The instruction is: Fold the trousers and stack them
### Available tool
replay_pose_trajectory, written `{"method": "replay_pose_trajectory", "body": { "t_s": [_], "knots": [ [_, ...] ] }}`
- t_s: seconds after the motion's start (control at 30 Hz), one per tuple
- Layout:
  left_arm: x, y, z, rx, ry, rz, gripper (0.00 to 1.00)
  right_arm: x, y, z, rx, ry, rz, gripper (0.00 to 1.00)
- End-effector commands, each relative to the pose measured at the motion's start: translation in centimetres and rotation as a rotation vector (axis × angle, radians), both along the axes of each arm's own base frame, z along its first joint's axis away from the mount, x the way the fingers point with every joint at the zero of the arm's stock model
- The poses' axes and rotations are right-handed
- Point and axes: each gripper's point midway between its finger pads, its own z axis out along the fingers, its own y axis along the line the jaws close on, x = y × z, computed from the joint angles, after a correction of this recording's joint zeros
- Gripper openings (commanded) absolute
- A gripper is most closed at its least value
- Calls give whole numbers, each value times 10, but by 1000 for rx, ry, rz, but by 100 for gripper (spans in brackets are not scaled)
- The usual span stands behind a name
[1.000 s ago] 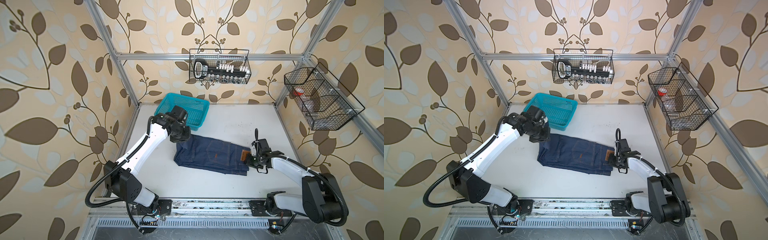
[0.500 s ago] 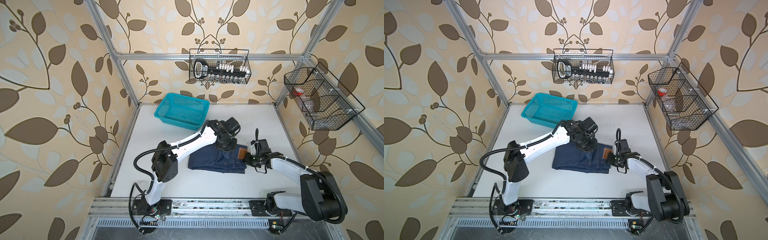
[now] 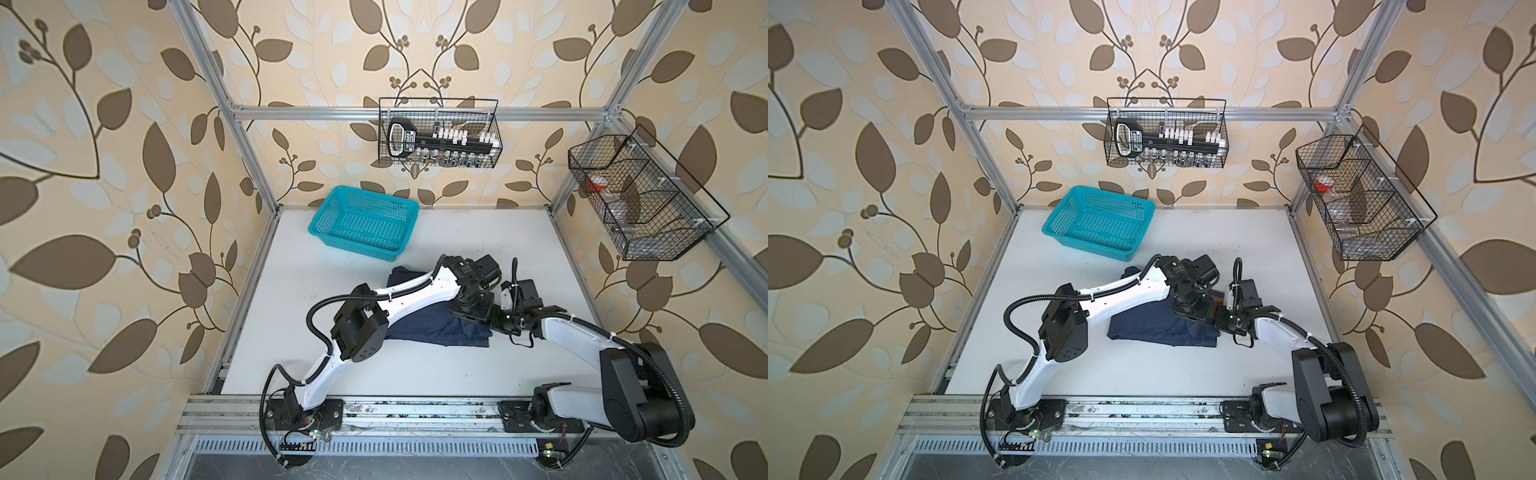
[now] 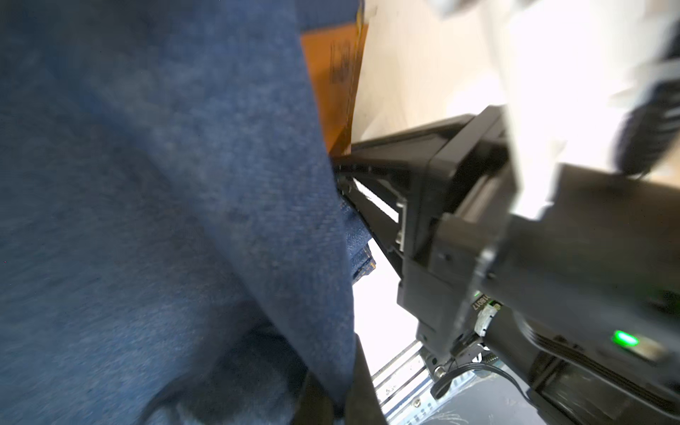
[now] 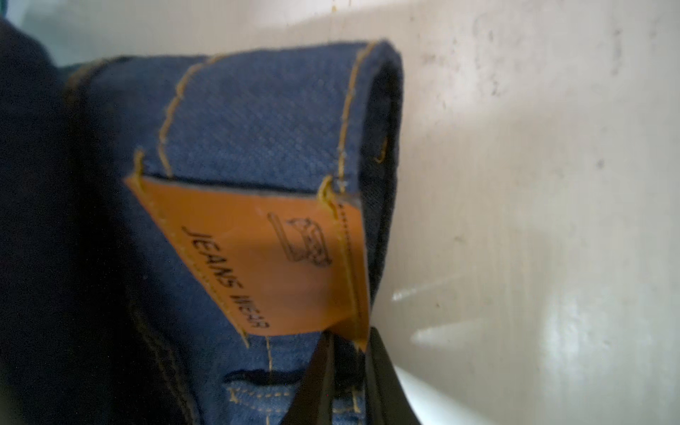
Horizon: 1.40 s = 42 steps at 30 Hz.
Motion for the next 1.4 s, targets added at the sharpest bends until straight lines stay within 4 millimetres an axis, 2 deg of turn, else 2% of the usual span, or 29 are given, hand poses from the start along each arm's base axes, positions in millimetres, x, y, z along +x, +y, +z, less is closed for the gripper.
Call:
{"method": "replay_pose_trajectory", "body": {
  "t_s": [0.0, 0.17, 0.33, 0.43, 0.57, 0.63, 0.73, 0.87, 0.9, 0.97, 1.07, 1.17, 1.27, 1.37],
  "knots": [
    [-13, -21, 20, -102, 34, -58, 10, -4, 2, 7, 33, 0, -2, 19],
    [-23, -14, 23, -96, 60, -108, 27, 1, -13, 26, 26, -37, -40, 24],
    [-26, -9, 56, -190, 42, -126, 48, 5, -26, 53, 1, -85, -68, 26],
    [-25, 1, 79, -242, 45, -122, 53, 9, -25, 75, 10, -125, -66, 26],
    [-18, 36, 90, -225, 40, -97, 54, 12, -18, 111, 53, -203, -55, 26],
    [-8, 63, 86, -193, 37, -58, 54, 15, 3, 124, 137, -240, -24, 26],
    [16, 105, 72, -158, 32, 43, 54, 21, 40, 130, 199, -267, 42, 26],
    [57, 154, 59, -99, -33, 162, 55, 31, 73, 123, 186, -266, 121, 27],
    [66, 163, 54, -91, -37, 187, 55, 32, 77, 119, 178, -262, 130, 29],
    [83, 176, 45, -83, -56, 233, 55, 32, 77, 98, 145, -219, 134, 30],
    [102, 187, 33, -38, -87, 262, 55, 25, 58, 71, 6, -160, 134, 30],
    [116, 188, 25, -12, -112, 277, 55, 12, 31, 54, -150, -114, 134, 30],
    [125, 184, 13, 5, -110, 275, 55, -3, 11, 26, -200, -37, 103, 31],
    [131, 184, 3, 40, -106, 266, 55, -7, 0, 13, -213, -22, 65, 31]
  ]
}}
